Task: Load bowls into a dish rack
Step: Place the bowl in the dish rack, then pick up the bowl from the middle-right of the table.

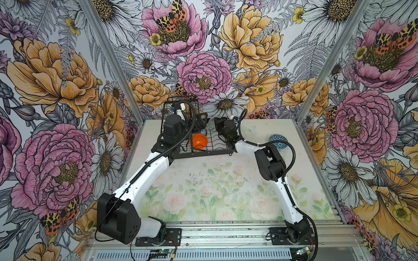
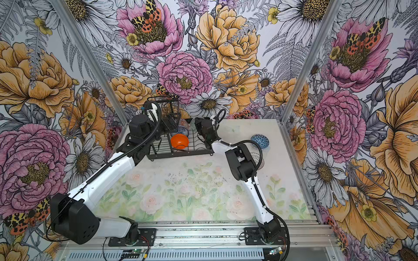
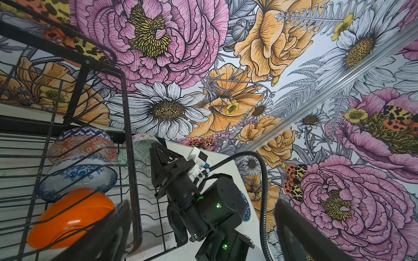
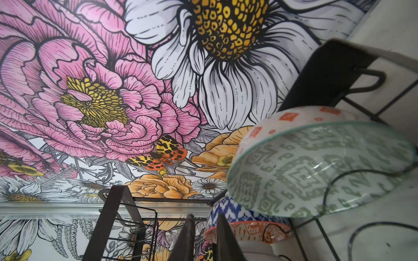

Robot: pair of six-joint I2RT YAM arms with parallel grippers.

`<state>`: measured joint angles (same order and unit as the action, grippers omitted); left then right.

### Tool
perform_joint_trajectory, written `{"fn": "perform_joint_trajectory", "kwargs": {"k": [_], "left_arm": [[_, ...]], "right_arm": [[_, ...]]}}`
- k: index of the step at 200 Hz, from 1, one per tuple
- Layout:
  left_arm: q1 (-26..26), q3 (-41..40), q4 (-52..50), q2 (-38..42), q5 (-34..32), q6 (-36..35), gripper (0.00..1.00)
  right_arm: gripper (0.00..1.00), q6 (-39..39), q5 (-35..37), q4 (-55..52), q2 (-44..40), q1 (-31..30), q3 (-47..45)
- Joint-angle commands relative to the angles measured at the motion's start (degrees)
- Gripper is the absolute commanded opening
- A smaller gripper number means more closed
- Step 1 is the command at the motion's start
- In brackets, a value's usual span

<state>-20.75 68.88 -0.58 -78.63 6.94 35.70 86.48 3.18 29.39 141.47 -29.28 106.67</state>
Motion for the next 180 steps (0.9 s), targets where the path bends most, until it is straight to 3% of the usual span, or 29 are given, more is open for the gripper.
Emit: {"fn": "perform_joint_trajectory", "kwargs": {"k": [1, 81, 113, 143, 162, 180], "left_arm": [[0.4, -0.7, 1.4, 1.1, 0.6, 0.1, 0.99], [-4.3, 2.9, -5.0, -0.2, -2.8, -4.3, 0.99], [-7.5, 4.8, -8.1, -0.7, -4.4, -6.0, 0.99], [-9.9, 4.9, -10.5, 0.1, -5.5, -6.1, 0.99], [-11.9, 4.9, -12.1, 0.7, -7.0, -6.5, 0.99], [-14.2, 4.9, -13.1, 0.8, -8.8, -6.8, 0.99]], "right_arm": [[0.20, -1.6, -0.4, 1.6, -4.7, 0.4, -2.0], [0.21, -5.1, -2.6, 2.5, -15.3, 1.5, -15.4], [0.26, -7.4, -3.5, 2.5, -22.1, 2.8, -23.5], [0.39, -9.9, -5.1, 2.0, -29.2, 4.7, -30.1], [0.52, -12.0, -5.7, 1.0, -34.0, 5.7, -33.9], [0.56, -13.5, -6.1, -0.6, -38.4, 6.8, -37.3]]}}
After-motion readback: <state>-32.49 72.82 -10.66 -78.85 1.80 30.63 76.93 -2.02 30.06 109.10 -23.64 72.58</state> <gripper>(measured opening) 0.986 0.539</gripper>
